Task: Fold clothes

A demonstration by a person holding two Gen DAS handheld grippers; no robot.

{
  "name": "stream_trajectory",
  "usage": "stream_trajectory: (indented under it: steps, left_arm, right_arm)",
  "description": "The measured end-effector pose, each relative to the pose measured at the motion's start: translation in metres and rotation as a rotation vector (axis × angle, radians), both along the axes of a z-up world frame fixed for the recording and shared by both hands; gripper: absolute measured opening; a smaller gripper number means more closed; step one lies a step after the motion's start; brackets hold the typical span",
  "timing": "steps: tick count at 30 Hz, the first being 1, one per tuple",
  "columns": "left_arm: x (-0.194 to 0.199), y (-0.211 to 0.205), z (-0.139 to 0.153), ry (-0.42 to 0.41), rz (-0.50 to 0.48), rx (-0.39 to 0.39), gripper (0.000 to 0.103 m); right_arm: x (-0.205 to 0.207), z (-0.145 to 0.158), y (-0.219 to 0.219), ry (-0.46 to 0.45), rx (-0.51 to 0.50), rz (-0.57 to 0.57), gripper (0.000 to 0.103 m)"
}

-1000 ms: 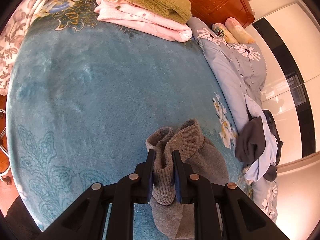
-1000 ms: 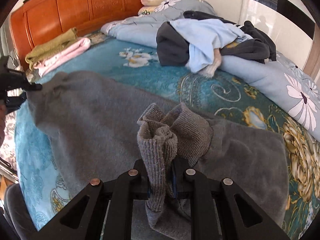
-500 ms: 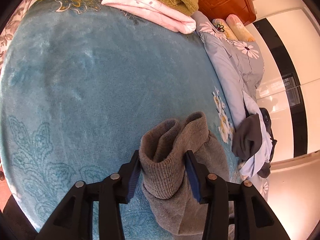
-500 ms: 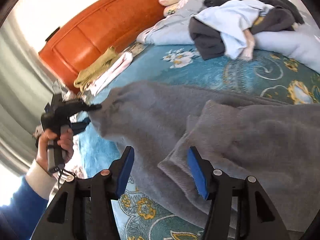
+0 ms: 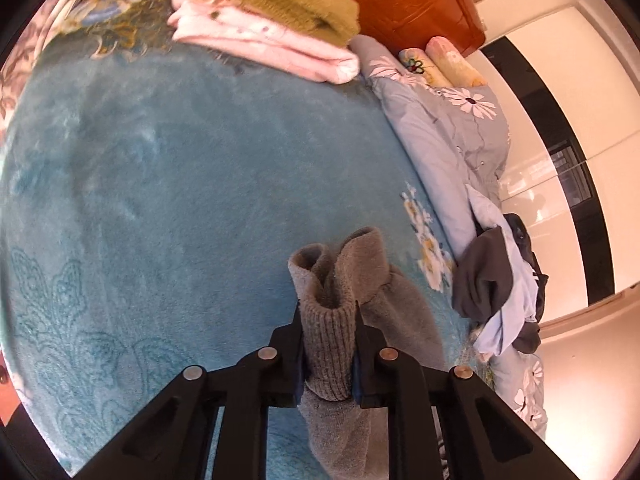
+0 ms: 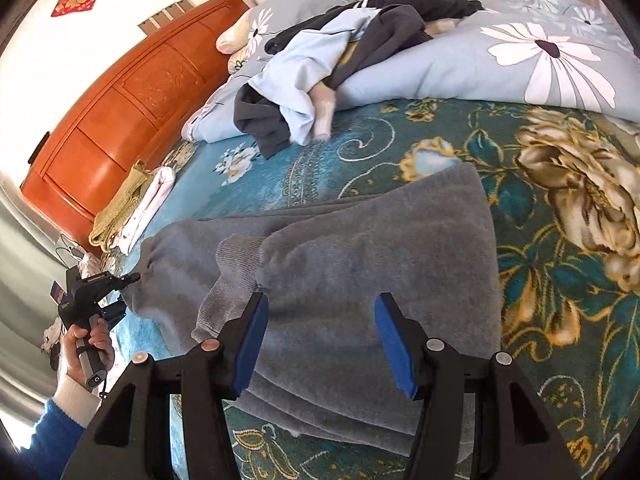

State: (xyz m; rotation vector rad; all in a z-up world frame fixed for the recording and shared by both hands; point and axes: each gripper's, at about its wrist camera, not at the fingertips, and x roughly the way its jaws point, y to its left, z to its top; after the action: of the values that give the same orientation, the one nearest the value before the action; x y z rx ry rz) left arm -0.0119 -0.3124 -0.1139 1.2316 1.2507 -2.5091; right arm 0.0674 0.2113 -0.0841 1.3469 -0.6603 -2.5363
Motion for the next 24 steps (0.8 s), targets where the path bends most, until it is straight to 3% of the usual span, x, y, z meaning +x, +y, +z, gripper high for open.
stream_trajectory:
  steps: [3,8,12,15,19,24]
  left_arm:
    - [-0.002,0.027,0.05,0.093,-0.079,-0.046,0.017]
    - [0.004,0.113,0.139,0.287,-0.309,-0.108,0.017]
    - [0.008,0.196,0.165,0.361,-0.493,-0.098,0.017]
    - [0.015,0.263,0.153,0.358,-0.624,-0.146,0.018]
    - [0.024,0.337,0.106,0.243,-0.772,-0.168,0.018]
    - [0.04,0.395,0.054,0.125,-0.862,-0.288,0.019]
  right_arm:
    - [0.002,-0.002,0.012,-0.001,-0.014,-0.027,0.058]
    - [0.007,-0.003,0.038,-0.008,-0.028,-0.094,0.058]
    - [0.014,-0.004,0.058,-0.011,-0.067,-0.151,0.058]
    - [0.021,-0.003,0.069,-0.007,-0.077,-0.174,0.058]
    - [0.032,-0.005,0.083,-0.014,-0.072,-0.206,0.058]
    - [0.048,-0.012,0.098,-0.041,-0.066,-0.24,0.058]
